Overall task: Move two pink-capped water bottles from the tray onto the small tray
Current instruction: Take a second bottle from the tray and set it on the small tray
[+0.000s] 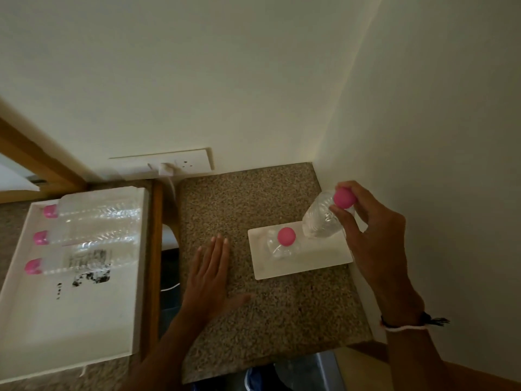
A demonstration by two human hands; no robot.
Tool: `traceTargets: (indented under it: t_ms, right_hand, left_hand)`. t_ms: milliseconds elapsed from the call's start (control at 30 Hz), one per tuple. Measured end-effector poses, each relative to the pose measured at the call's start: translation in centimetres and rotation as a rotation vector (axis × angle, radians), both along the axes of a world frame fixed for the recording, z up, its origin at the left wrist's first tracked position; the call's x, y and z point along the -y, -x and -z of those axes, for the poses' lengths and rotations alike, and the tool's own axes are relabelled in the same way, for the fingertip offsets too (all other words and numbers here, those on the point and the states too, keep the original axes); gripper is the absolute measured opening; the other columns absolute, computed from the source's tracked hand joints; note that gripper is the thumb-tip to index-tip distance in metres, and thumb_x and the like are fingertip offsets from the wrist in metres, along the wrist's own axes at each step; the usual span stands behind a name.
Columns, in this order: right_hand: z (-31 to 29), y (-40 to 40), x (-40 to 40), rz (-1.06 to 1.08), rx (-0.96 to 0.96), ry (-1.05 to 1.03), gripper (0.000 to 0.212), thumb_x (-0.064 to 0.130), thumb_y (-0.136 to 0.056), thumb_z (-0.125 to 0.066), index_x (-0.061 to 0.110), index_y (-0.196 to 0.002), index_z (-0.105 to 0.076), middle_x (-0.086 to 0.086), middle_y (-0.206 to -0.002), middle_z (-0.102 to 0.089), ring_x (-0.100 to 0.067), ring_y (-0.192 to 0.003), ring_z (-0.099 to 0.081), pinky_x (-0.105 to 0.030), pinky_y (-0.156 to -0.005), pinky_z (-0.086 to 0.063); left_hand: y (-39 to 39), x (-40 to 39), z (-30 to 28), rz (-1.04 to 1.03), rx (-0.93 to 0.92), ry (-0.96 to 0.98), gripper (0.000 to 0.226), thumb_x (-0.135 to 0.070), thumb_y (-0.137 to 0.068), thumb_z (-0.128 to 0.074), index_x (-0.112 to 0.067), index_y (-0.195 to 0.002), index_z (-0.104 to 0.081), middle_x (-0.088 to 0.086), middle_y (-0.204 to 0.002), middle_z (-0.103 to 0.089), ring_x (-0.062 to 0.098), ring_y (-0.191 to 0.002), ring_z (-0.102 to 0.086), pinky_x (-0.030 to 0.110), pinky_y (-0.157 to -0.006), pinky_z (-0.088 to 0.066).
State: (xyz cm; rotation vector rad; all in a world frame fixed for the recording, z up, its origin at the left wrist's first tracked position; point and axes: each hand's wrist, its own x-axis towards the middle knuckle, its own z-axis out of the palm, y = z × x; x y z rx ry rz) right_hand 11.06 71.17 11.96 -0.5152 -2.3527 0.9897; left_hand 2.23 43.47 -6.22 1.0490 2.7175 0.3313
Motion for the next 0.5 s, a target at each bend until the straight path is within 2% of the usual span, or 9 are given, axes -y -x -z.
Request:
traceTargets:
  t_ms: [100,300,500]
  right_hand:
    - [1.8,-0.6,-1.1,-0.017,0.064,0.002,0.039,0.013,-0.090,-0.069,0.012,-0.128,-0.060,-0.003,-0.121,-0.069,-0.013,-0.110,-0.065,-0.020,-0.097,-0.050]
    - [4.3,-1.2,-2.0,-0.043,0.123,0.039,0.039,0.007,-0.092,-0.065,0.009,-0.131,-0.058,-0.007,-0.125,-0.068,-0.017,-0.113,-0.064,-0.036,-0.099,-0.053]
    - [5.2,-1.9,-1.9,-0.022,0.092,0.037,0.042,0.008,-0.090,-0.069,0.008,-0.131,-0.059,-0.007,-0.125,-0.068,-0.013,-0.114,-0.063,-0.028,-0.099,-0.051]
  left_hand:
    - [-0.1,-0.7,1.0,0.005,0.015,0.049,0.131,-0.097,-0.069,-0.038,-0.002,-0.157,-0.017,0.020,-0.167,-0.017,0.033,-0.156,-0.015,0.059,-0.123,-0.023]
    - [0.0,-0.9,2.0,0.004,0.013,0.087,0.127,-0.095,-0.071,-0.040,-0.003,-0.157,-0.018,0.020,-0.167,-0.016,0.033,-0.156,-0.013,0.060,-0.123,-0.024]
    - [-0.1,-0.9,2.2,0.006,0.001,0.074,0.127,-0.095,-0.072,-0.040,-0.004,-0.157,-0.015,0.019,-0.168,-0.014,0.032,-0.157,-0.011,0.059,-0.125,-0.021]
